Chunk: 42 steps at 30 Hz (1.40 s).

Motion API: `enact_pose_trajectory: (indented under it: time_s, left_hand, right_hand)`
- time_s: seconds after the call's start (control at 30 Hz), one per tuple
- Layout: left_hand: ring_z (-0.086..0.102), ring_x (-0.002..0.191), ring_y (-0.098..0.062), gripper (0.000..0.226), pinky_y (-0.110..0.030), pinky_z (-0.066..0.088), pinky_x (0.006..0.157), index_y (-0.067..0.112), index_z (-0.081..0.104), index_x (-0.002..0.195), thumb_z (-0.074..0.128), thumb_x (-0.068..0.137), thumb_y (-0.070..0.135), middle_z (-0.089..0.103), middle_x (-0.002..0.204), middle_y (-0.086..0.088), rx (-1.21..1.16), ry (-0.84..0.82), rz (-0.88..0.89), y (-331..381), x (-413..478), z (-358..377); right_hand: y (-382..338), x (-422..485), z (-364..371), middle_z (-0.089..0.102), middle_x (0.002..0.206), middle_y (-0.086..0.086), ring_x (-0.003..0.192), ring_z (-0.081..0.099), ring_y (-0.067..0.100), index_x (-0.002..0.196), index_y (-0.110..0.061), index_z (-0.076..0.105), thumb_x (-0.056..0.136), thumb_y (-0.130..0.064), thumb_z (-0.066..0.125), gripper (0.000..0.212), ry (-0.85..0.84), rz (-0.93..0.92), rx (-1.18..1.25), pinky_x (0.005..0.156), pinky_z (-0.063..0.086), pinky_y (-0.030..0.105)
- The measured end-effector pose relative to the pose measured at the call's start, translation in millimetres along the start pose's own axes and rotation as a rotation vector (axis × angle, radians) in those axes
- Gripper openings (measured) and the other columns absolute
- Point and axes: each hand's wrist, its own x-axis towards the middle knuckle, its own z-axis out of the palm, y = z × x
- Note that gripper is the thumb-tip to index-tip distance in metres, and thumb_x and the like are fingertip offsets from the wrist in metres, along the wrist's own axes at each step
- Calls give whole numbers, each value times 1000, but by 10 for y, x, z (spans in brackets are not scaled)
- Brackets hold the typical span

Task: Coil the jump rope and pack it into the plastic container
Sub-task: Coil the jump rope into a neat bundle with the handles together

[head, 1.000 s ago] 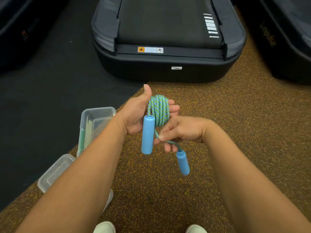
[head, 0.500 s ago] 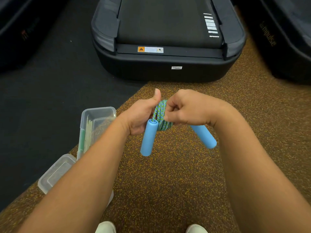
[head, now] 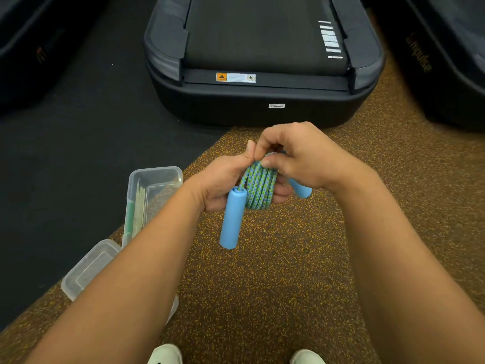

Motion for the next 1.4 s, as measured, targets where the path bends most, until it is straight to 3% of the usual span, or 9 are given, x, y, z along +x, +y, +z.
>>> enact_pose_trajectory:
  time_s: [0.1,0.27,0.4,0.6,0.7,0.9,1.13,1.3,1.4]
  left_hand:
    - [70,82,-31,78,-38,58,74,-12,53,114,19,94,55,66,96,-25,23,-33,-25,1,7,-19]
    - [68,90,-36,82,-45,53,89,-14,55,110,24,89,59,66,98,-28,92,-96,-68,14,5,-26]
    - [68,92,-35,71,-44,52,91,-13,56,109,33,91,51,68,98,-26,122,-166,-55,31,-13,-45]
    - [70,88,-34,61,-43,54,88,-12,60,106,36,92,43,70,94,-24,30,-244,-50,35,-29,-77]
    - [70,85,-34,59,-45,54,87,-11,62,105,37,91,42,70,91,-24,11,-255,-23,38,-43,-85]
    - [71,74,-30,45,-39,58,70,3,55,114,30,93,34,71,83,-18,-29,-263,66,73,-60,-4]
    - [71,83,-33,49,-38,56,78,-7,64,101,34,92,31,71,82,-17,39,-262,84,6,-16,-96]
    - [69,89,-38,42,-40,54,82,-8,61,106,39,93,26,70,83,-16,47,-258,116,-7,-16,-117]
    - [67,92,-39,42,-44,52,87,-7,60,110,47,91,28,69,88,-17,58,-275,117,11,-10,-144]
  right_hand:
    - [59,-3,26,63,79,-6,78,60,12,86,-21,65,82,-6,65,16,54,-12,94,77,49,30]
    - [213,-2,122,59,75,-2,71,53,7,83,-19,62,83,5,60,23,55,10,387,69,47,26]
    - [301,-23,180,68,90,20,84,62,17,87,-15,67,85,7,59,23,50,10,554,83,51,35]
    - [385,-53,279,72,91,-1,88,65,6,94,-14,69,91,3,52,25,-33,67,820,81,50,22]
    - [440,-92,347,69,103,8,96,64,14,108,-9,66,93,-3,47,25,-98,99,1070,85,52,24]
    - [446,-153,416,67,75,3,74,64,13,113,-9,67,91,-17,45,32,-159,127,1356,69,52,24]
    - [385,-165,421,48,48,3,44,57,19,123,-1,56,95,-14,36,36,-159,126,1433,49,47,24]
    - [367,-177,453,49,49,1,45,60,17,131,3,46,92,-18,38,44,-166,101,1506,45,39,24]
    - [380,-180,470,52,51,-3,49,62,15,129,0,49,89,-19,41,45,-152,70,1537,54,36,29]
